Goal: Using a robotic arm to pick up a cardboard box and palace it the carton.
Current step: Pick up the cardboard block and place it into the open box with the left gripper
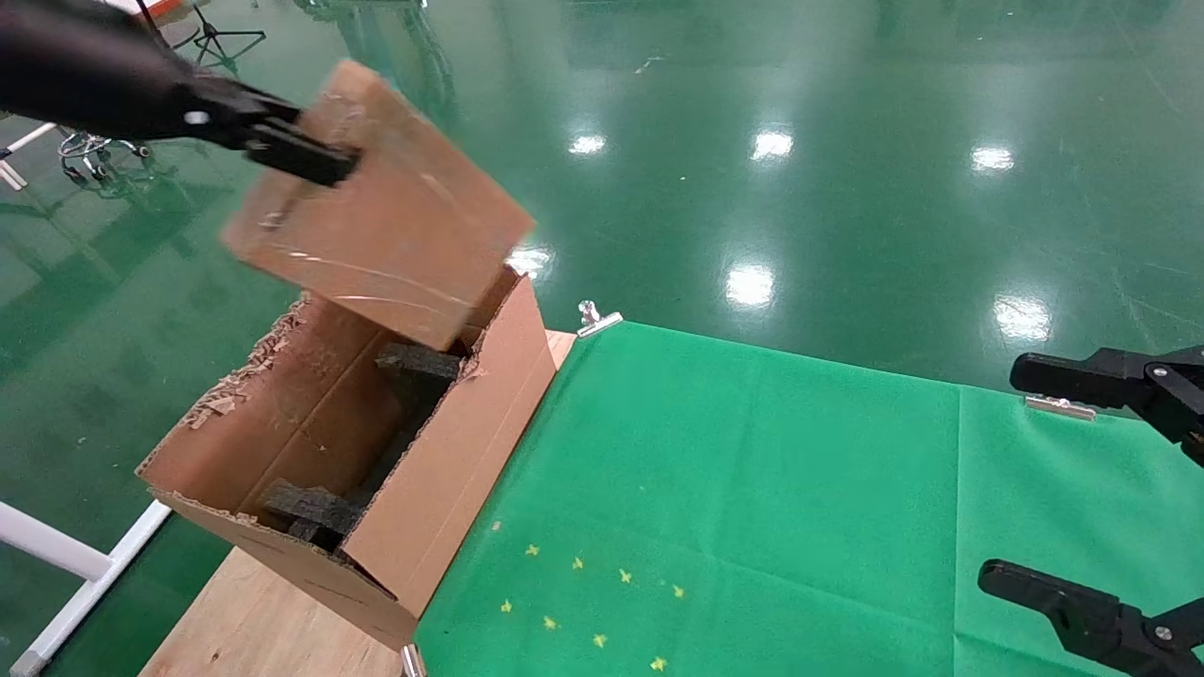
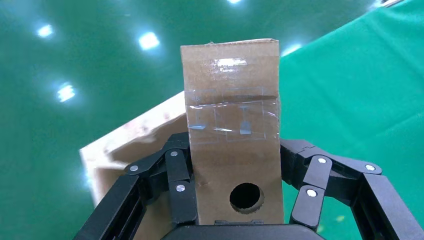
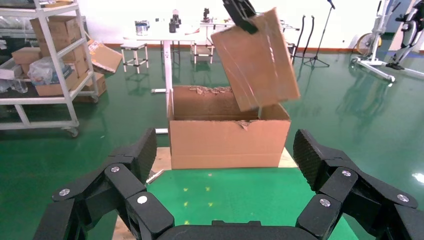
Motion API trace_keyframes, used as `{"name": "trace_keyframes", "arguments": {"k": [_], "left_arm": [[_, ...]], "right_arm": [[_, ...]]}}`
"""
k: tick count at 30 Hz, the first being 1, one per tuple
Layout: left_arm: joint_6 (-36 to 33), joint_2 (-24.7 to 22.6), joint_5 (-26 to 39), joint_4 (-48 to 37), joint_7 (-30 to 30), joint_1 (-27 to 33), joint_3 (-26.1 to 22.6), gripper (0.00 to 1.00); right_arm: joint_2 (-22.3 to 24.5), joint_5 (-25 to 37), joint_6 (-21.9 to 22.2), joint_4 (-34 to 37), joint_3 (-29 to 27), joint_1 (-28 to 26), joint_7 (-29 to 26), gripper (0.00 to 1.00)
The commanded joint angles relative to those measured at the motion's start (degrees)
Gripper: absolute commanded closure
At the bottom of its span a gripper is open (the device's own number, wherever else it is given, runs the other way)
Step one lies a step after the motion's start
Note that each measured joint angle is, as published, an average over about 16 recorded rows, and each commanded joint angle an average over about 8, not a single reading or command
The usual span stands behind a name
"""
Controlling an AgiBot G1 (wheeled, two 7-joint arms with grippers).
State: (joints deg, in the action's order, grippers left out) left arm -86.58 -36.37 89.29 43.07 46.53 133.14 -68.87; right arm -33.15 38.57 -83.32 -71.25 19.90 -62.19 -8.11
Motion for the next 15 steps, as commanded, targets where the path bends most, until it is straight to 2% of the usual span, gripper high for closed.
{"name": "trace_keyframes", "arguments": {"k": [1,8,15], "left_arm": [[-1.31,0.65,0.96,-4.38,-4.54,2.05,0.09,1.00],[1.87,-2.16,5.82,-17.64,-14.42,-1.41,-3.05,1.00],[10.79,-6.68,7.27,-29.13,-18.38,-9.04,-4.32,1.00]], "right_arm": [[0.00,0.00,0.00,0.00,0.00,0.00,0.00,0.00],[0.00,0.00,0.00,0.00,0.00,0.00,0.00,0.00],[0.00,0.00,0.00,0.00,0.00,0.00,0.00,0.00]]}}
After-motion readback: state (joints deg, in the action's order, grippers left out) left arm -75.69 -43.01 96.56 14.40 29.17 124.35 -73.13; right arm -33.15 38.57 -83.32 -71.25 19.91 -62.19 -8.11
